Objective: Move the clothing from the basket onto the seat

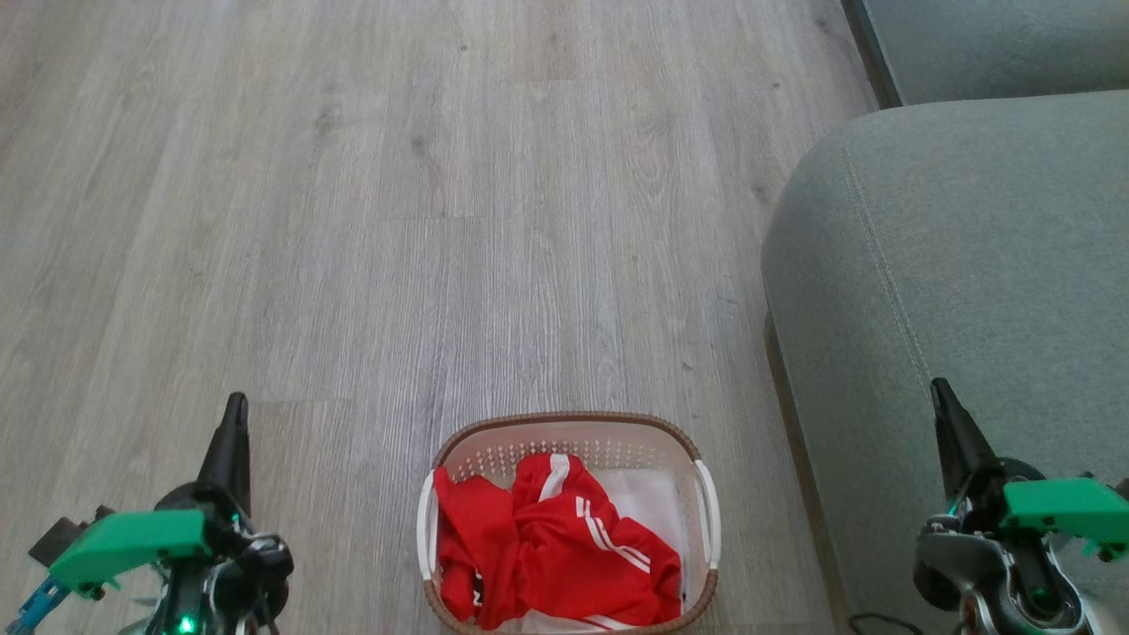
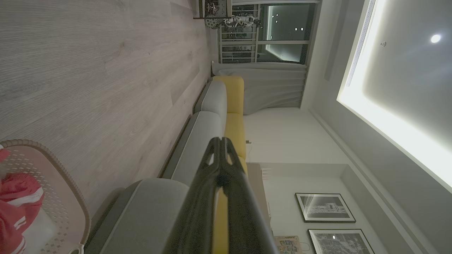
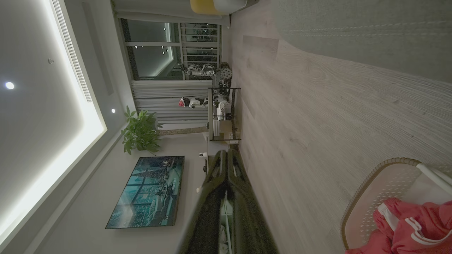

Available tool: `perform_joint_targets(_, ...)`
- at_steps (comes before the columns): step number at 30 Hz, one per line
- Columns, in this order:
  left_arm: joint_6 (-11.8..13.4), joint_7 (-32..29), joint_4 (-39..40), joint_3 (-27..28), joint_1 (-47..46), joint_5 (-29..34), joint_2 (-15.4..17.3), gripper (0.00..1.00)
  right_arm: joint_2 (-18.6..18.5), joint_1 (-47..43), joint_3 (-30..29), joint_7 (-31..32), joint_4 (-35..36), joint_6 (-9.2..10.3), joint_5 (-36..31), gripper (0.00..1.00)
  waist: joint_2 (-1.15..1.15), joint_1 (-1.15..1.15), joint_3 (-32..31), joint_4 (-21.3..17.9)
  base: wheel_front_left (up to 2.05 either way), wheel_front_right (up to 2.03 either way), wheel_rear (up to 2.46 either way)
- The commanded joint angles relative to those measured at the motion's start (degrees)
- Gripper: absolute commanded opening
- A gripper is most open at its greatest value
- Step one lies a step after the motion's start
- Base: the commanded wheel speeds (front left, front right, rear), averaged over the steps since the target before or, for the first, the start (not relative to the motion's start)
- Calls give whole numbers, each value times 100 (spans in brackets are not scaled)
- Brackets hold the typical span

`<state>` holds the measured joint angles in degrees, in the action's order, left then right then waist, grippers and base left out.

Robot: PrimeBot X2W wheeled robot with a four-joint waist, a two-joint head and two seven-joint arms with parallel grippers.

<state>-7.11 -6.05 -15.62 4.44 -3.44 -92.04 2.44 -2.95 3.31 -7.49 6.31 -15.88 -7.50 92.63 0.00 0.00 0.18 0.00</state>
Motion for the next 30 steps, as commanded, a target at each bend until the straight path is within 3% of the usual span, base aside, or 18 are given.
perform_joint_targets(1,-37,-42,158,206,-275,-15,43,0,7,288,98,17,185,1,-46,0,0,0,0,0,0,0,0)
perform_joint_targets(24,-37,-42,158,206,-275,-15,43,0,7,288,98,17,185,1,-46,0,0,0,0,0,0,0,0)
perform_joint_targets(25,0,0,0,0,0,0,0,100,0,0,0,0,1,0,0,100,0,0,0,0,0,0,0)
perform_joint_targets(30,7,42,-145,-31,68,-9,-10,100,3,-75,55,-38,-136,0,7,100,0,0,-1,3,0,0,0)
